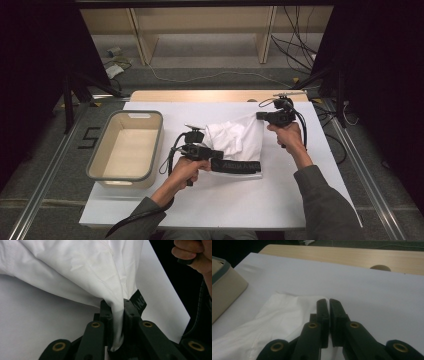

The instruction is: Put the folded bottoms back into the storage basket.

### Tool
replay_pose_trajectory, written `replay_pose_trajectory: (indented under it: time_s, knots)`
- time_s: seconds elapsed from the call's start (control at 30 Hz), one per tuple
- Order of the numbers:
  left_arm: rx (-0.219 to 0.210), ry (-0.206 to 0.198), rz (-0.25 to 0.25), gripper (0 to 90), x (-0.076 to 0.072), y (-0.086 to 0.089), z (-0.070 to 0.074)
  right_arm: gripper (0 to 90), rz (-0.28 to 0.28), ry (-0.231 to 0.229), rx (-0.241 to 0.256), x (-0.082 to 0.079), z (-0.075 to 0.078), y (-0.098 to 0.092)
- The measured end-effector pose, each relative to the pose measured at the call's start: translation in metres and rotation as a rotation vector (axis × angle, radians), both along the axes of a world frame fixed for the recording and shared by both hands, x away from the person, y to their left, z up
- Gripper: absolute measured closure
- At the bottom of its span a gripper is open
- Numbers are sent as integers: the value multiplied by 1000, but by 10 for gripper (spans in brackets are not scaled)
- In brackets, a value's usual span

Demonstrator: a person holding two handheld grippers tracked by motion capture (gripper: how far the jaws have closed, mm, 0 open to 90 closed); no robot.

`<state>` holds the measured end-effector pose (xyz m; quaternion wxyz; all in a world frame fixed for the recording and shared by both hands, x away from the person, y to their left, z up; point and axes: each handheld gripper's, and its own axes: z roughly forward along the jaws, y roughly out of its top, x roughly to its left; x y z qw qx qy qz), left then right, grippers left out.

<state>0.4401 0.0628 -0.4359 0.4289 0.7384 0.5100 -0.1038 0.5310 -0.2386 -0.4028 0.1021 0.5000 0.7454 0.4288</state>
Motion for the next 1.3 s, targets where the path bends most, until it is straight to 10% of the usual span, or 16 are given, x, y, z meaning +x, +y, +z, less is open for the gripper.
replay_pose_trajectory:
  time_s: [1.3]
  knots:
    - [-127,-131,8,805,-12,97,88,879,67,-82,56,4,88,84]
